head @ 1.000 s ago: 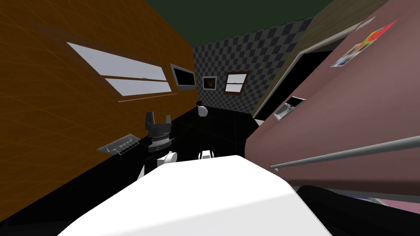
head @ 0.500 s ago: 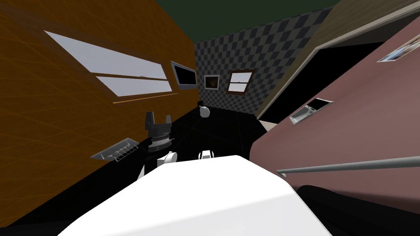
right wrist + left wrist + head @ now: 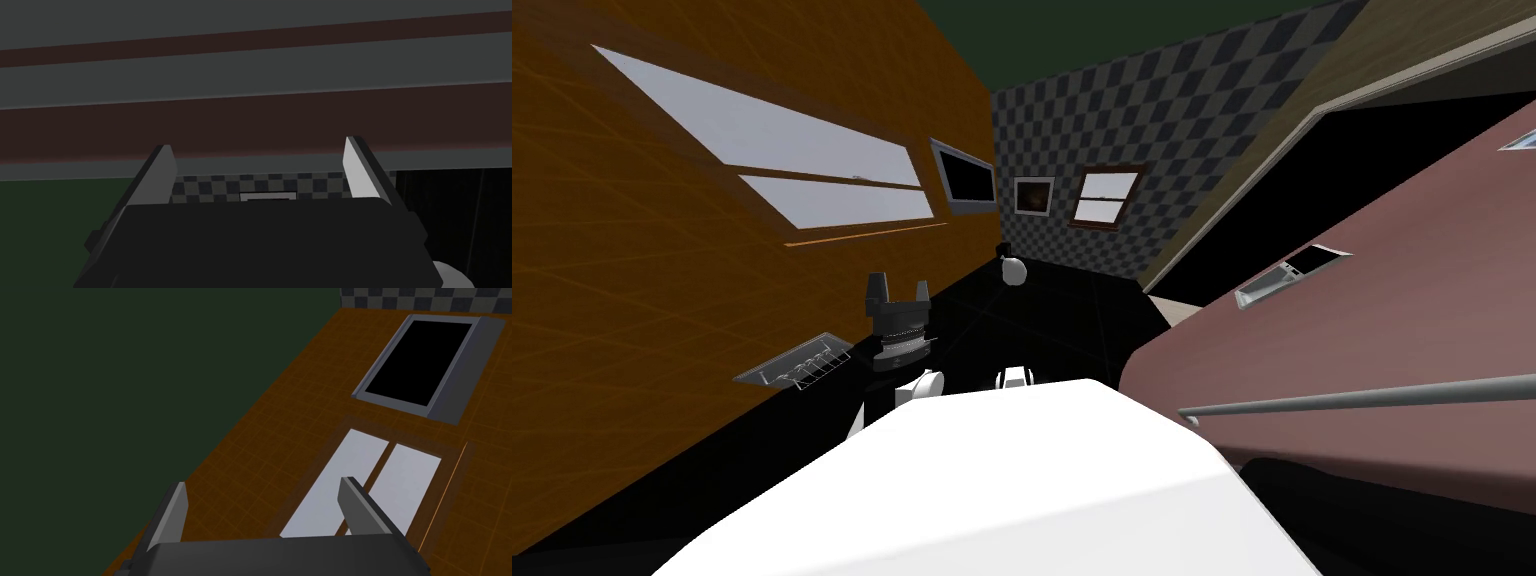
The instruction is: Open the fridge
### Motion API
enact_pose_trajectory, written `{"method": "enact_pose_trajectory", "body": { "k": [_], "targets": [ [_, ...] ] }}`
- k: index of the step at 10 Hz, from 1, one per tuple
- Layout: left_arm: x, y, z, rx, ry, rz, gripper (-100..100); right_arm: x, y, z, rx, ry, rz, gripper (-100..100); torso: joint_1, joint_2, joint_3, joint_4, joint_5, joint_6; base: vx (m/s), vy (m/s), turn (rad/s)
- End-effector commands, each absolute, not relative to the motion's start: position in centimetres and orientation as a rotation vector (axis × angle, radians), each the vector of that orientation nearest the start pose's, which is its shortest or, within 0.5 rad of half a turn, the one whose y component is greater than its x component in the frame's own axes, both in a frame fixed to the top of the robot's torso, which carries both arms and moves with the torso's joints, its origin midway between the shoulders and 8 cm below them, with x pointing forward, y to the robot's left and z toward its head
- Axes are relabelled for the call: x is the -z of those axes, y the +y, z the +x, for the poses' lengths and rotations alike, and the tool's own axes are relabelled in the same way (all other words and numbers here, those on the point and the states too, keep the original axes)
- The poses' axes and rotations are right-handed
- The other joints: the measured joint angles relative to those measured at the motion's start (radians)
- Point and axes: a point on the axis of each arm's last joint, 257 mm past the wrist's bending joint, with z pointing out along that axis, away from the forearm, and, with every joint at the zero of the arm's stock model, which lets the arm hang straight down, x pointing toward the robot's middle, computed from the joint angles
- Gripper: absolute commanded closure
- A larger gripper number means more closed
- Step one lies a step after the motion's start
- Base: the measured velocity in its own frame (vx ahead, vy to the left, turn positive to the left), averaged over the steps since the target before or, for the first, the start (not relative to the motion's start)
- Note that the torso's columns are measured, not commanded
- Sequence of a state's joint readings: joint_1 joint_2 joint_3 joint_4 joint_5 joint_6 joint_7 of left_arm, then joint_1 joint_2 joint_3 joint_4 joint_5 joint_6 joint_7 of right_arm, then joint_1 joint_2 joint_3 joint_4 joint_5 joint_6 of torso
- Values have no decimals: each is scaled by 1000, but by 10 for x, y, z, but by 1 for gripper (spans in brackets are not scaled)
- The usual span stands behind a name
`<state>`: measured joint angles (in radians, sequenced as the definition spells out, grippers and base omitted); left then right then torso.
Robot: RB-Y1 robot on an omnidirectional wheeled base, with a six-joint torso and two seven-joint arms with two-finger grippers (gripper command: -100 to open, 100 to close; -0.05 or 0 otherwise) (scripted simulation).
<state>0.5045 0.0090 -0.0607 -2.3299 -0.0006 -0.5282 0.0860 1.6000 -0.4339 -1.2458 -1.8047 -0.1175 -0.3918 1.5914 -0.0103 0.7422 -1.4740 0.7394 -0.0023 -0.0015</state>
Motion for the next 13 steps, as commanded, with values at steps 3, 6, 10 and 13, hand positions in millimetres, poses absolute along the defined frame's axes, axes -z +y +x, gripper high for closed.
{"method": "enact_pose_trajectory", "body": {
  "k": [3, 6, 10, 13],
  "targets": [
    [-49, 256, 331, 1460, 547, -630, 0, -146, -718, -54, 1829, 1781, -637, -100, 9, -14, -13, -6, 9, -7, -30, -32, 14],
    [-50, 256, 331, 1460, 547, -630, 0, -164, -714, -48, 1826, 1778, -649, -100, 12, -20, -18, -9, 12, -10, -21, -16, 28],
    [-50, 256, 331, 1460, 547, -630, 0, -187, -709, -37, 1820, 1774, -669, -100, 8, -20, -20, -9, 12, -12, -14, -15, 25],
    [-50, 256, 331, 1460, 547, -630, 0, -202, -705, -29, 1812, 1773, -679, -100, 7, -21, -21, -10, 10, -12, -18, -17, 25]
  ]
}}
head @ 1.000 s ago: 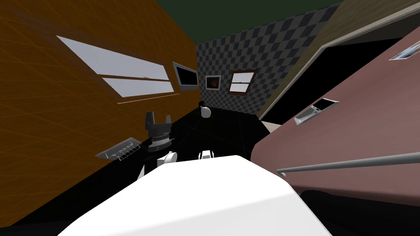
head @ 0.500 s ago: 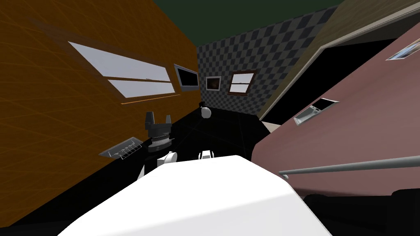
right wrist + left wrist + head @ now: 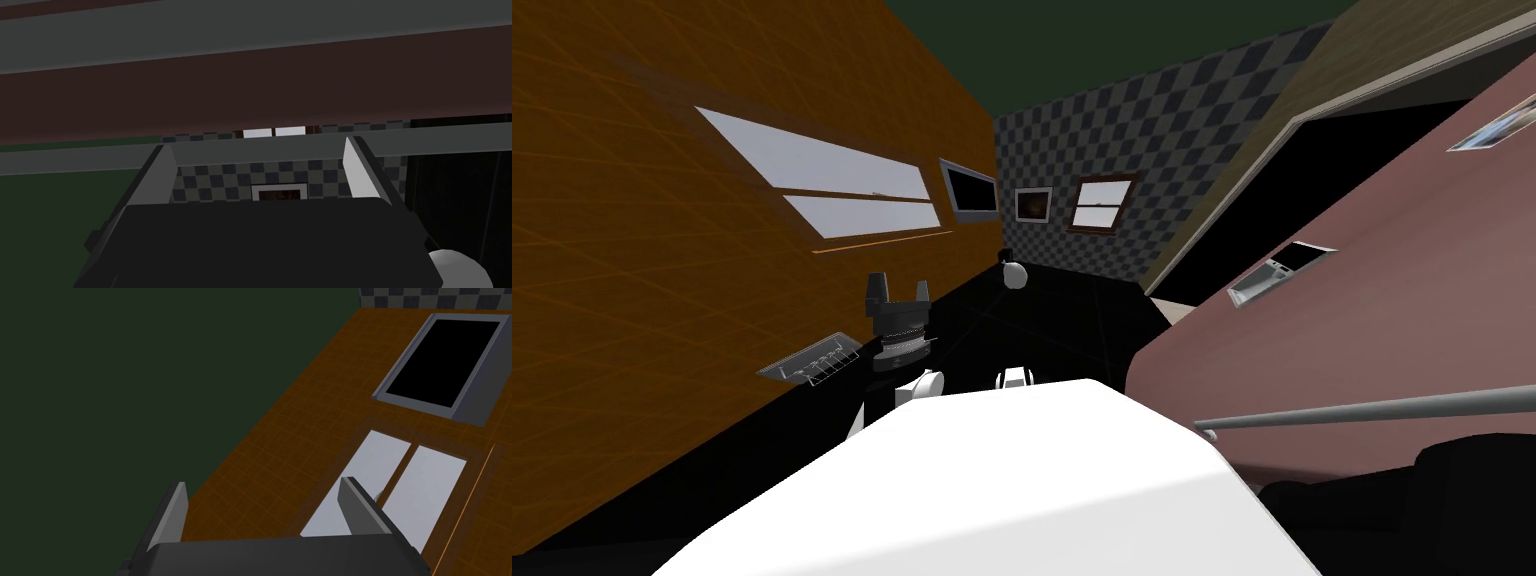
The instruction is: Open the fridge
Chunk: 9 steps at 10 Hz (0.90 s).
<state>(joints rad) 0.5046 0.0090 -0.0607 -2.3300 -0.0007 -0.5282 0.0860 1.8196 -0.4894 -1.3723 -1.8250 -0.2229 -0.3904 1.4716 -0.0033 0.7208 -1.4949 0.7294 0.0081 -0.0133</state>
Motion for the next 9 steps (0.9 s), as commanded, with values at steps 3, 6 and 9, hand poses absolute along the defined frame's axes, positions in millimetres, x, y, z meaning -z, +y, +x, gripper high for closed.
{"method": "enact_pose_trajectory", "body": {
  "k": [3, 6, 9],
  "targets": [
    [-49, 256, 331, 1459, 547, -630, 0, -217, -701, -18, 1801, 1772, -690, -100, 2, 12, 14, 6, -8, 12, -2, -34, 61],
    [-49, 256, 331, 1460, 547, -630, 0, -215, -699, -18, 1792, 1778, -692, -100, 1, 15, 16, 7, -7, 11, -13, -2, 4],
    [-49, 256, 331, 1459, 547, -631, 0, -215, -708, -39, 1832, 1821, -641, 100, 6, 5, 12, 5, -7, 13, 179, 48, -6]
  ]
}}
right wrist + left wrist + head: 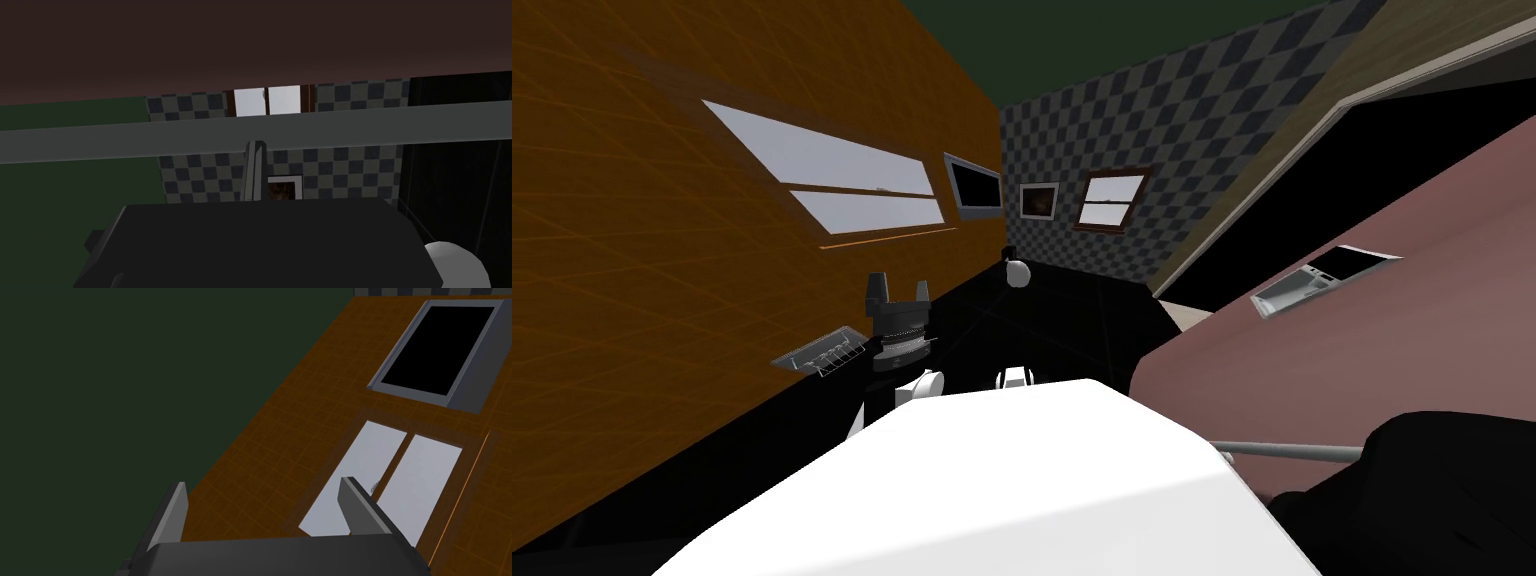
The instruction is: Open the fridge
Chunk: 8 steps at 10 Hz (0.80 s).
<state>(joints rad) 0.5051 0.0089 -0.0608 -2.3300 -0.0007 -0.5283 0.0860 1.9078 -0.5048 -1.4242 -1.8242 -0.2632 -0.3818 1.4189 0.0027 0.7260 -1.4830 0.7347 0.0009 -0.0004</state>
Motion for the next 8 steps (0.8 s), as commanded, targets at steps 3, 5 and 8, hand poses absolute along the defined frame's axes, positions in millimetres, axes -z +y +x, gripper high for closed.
{"method": "enact_pose_trajectory", "body": {
  "k": [3, 5, 8],
  "targets": [
    [-49, 256, 331, 1459, 547, -631, 0, -217, -720, -71, 1893, 1881, -562, 100, -1, 2, -1, -1, -1, -4, 301, 131, 15],
    [-49, 256, 331, 1459, 547, -631, 0, -218, -726, -93, 1935, 1920, -508, 100, -7, 4, -1, 0, 0, -3, 374, 116, 2],
    [-49, 256, 331, 1459, 547, -631, 0, -221, -733, -128, 1997, 1975, -423, 100, -6, 11, 4, 2, 0, -2, 327, 114, 24]
  ]
}}
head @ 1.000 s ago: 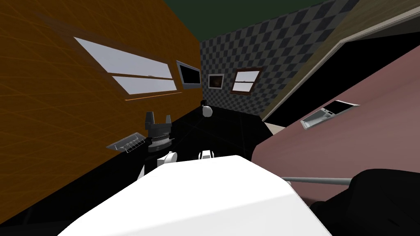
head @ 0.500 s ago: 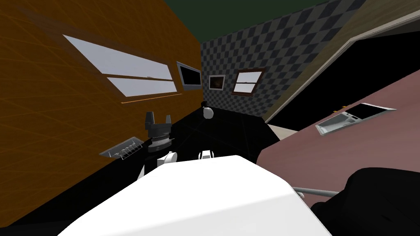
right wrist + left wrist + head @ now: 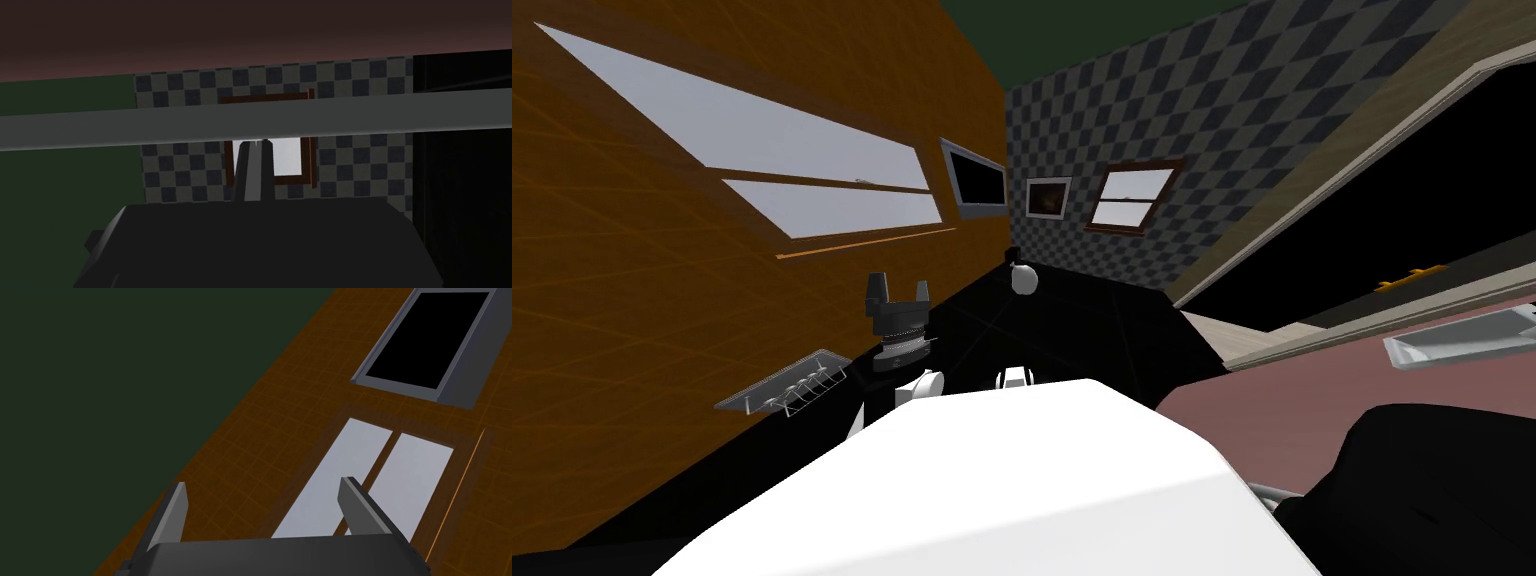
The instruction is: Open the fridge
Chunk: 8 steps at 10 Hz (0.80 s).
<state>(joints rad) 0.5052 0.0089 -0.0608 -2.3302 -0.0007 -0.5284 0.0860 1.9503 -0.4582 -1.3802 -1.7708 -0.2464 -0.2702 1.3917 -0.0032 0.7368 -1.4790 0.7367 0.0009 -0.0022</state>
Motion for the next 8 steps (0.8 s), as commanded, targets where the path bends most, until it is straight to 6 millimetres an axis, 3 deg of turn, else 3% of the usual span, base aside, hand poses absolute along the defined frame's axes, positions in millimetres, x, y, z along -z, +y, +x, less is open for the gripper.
{"method": "enact_pose_trajectory", "body": {
  "k": [1, 2, 4, 5, 6, 7, 8],
  "targets": [
    [-49, 256, 331, 1459, 547, -631, 0, -221, -730, -120, 1981, 1963, -444, 100, 3, 1, 2, 1, 0, 2, 155, 54, -1],
    [-50, 256, 331, 1460, 547, -630, 0, -220, -729, -116, 1974, 1945, -448, -100, 0, 10, 7, 3, -1, 2, -74, -28, 13],
    [-50, 256, 331, 1460, 547, -630, 0, -219, -729, -115, 1971, 1944, -451, -100, -5, 20, 16, 8, -4, 3, -120, -58, 33],
    [-50, 256, 331, 1460, 547, -630, 0, -233, -725, -105, 1971, 1927, -467, -100, -7, 12, 10, 6, -5, 6, 25, -50, 20],
    [-49, 256, 331, 1459, 547, -630, 0, -226, -725, -107, 1966, 1933, -466, -100, -5, 1, 3, 2, -4, 4, 8, -37, -5],
    [-50, 256, 331, 1459, 547, -630, 0, -227, -725, -107, 1969, 1932, -464, 100, -1, -4, 0, -1, -3, 1, -10, 8, -35],
    [-50, 256, 331, 1460, 547, -630, 0, -238, -742, -107, 1963, 1869, -351, 100, 0, -5, -3, -2, -1, -1, -111, -63, 221]
  ]
}}
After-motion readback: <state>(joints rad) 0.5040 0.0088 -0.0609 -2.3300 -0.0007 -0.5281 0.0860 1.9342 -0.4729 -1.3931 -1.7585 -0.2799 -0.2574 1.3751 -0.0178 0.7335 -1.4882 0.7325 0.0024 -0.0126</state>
